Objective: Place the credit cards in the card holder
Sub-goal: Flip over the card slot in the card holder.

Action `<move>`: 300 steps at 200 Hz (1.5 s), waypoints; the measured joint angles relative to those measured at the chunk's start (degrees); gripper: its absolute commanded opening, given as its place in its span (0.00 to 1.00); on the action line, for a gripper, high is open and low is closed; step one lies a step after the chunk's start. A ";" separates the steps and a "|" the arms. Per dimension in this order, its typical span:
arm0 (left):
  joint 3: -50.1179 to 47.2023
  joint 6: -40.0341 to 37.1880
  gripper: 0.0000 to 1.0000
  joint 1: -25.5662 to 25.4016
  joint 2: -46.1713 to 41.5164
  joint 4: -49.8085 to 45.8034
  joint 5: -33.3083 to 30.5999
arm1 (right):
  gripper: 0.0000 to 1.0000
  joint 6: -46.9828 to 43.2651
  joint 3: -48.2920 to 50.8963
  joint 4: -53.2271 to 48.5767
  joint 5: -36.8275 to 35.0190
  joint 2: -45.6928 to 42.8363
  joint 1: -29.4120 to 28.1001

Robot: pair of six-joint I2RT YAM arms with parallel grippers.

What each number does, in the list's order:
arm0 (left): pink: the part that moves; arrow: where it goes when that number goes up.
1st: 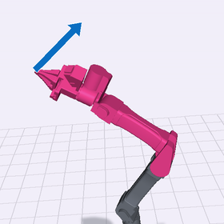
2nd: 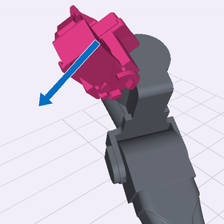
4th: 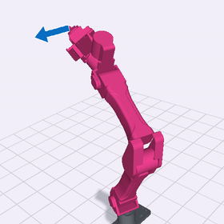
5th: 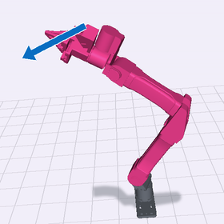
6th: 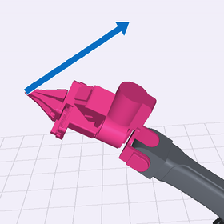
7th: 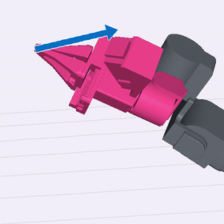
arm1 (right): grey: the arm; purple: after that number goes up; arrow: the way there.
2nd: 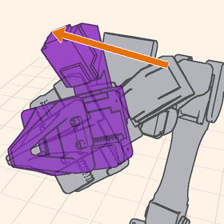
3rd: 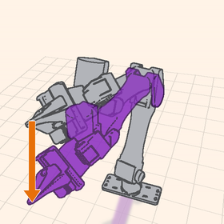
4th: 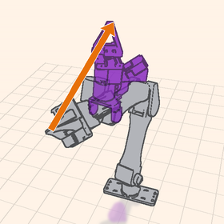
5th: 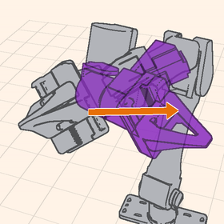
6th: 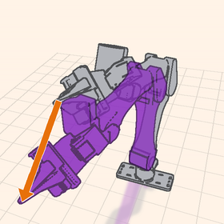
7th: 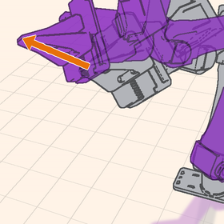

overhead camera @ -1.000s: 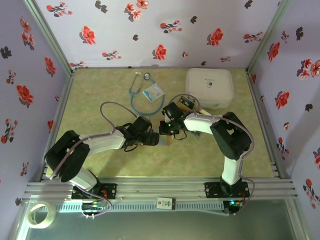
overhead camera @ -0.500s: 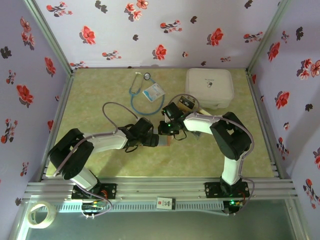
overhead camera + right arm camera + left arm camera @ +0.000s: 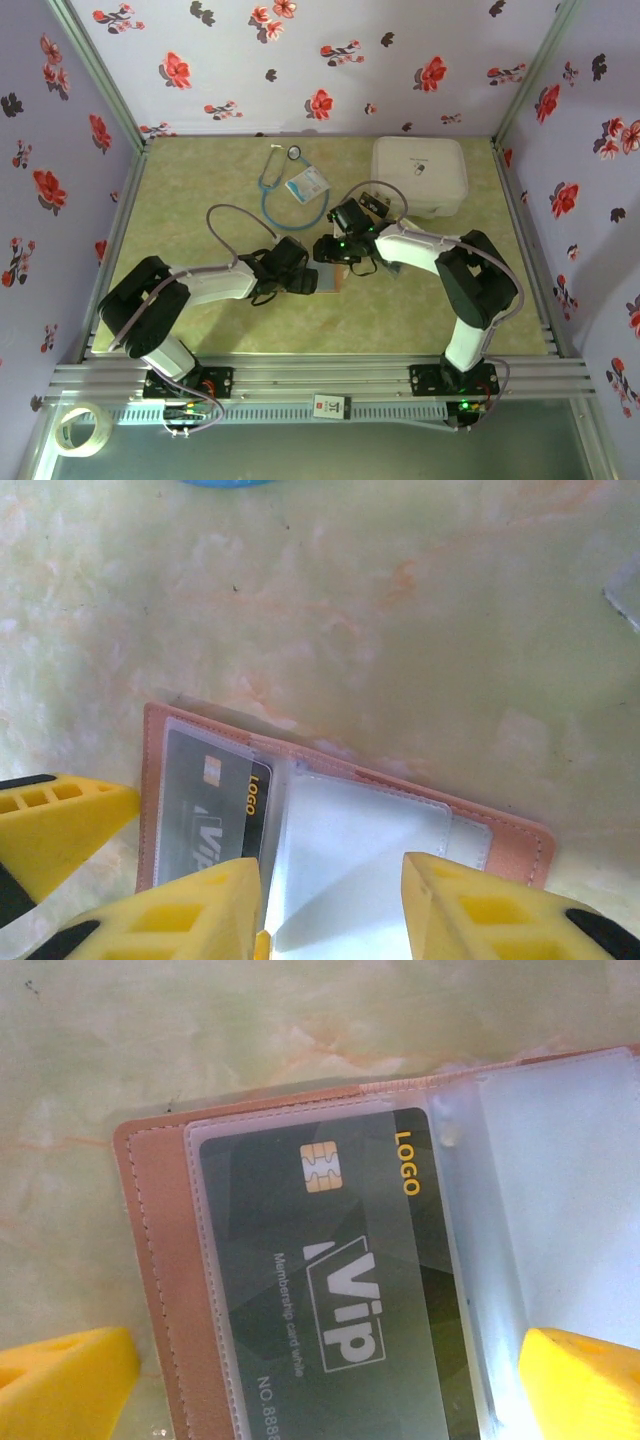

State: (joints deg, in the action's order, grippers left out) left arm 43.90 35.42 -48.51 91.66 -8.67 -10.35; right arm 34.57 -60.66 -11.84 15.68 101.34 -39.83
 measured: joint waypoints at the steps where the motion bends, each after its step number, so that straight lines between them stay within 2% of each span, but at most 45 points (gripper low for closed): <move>1: 0.00 0.00 1.00 0.00 0.00 0.00 0.00 | 0.42 0.00 0.02 0.00 0.00 0.00 0.00; 127: -0.37 0.00 1.00 -0.04 0.00 0.57 -0.22 | 0.44 1.95 2.51 2.34 0.09 2.14 0.00; 262: -0.48 0.00 1.00 -0.04 -0.39 0.55 -0.15 | 0.40 5.79 2.78 8.28 6.21 2.71 0.09; 300: -1.01 0.00 1.00 0.31 -2.40 -2.05 -0.22 | 0.42 6.91 2.78 8.66 7.08 2.36 -0.26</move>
State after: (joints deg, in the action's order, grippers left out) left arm 42.89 35.42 -48.21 89.25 -10.72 -10.57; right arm 41.47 -57.89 -3.18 22.76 103.70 -40.10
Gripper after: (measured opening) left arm 0.997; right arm 0.402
